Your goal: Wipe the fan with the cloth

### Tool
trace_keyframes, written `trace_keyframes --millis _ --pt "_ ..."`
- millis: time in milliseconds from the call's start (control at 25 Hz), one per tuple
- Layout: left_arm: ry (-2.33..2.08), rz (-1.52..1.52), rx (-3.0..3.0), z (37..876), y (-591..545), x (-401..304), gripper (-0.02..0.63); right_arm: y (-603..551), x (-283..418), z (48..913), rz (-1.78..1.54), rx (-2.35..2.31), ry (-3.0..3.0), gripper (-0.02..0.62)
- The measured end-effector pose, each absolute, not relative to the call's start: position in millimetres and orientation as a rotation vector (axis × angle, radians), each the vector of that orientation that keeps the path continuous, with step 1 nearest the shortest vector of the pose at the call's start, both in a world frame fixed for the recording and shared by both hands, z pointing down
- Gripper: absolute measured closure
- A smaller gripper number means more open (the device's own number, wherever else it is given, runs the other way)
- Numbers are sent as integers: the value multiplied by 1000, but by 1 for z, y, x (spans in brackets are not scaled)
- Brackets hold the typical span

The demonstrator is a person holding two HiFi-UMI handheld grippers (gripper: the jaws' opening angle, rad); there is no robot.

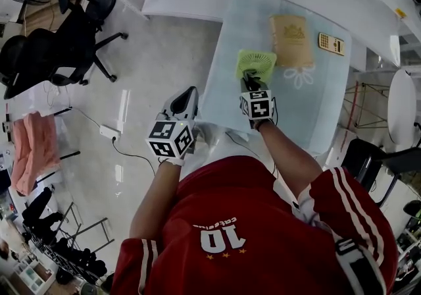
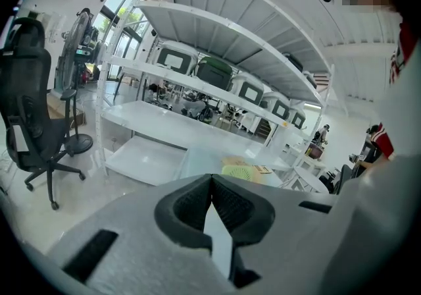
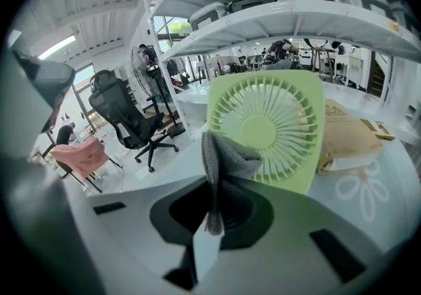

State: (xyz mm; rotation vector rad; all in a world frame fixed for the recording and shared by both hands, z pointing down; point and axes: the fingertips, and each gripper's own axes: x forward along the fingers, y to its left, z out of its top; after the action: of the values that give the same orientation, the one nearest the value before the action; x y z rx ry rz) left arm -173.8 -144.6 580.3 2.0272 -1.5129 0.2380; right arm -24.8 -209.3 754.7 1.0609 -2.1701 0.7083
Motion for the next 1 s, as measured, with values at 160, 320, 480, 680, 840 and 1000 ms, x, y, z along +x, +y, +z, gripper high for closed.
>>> trace_keyframes --millis 160,320,480,680,840,1000 --pt "-1530 240 2017 581 -142 -184 603 -208 -35 756 707 1048 -2177 574" --pt "-1543 238 2008 580 -137 -195 603 -207 -46 755 700 1035 -2185 574" --pt "-1549 233 1999 580 -132 -202 603 -206 -52 755 688 1028 -2186 574" --pt "-1556 221 1988 582 -125 -213 603 -202 -61 754 683 1025 -2180 574" --pt "-1550 201 1990 578 -124 -217 603 -198 -66 747 671 1026 -2180 574" --pt "-1533 179 2009 574 -124 -220 603 -196 -65 740 650 1042 -2166 574"
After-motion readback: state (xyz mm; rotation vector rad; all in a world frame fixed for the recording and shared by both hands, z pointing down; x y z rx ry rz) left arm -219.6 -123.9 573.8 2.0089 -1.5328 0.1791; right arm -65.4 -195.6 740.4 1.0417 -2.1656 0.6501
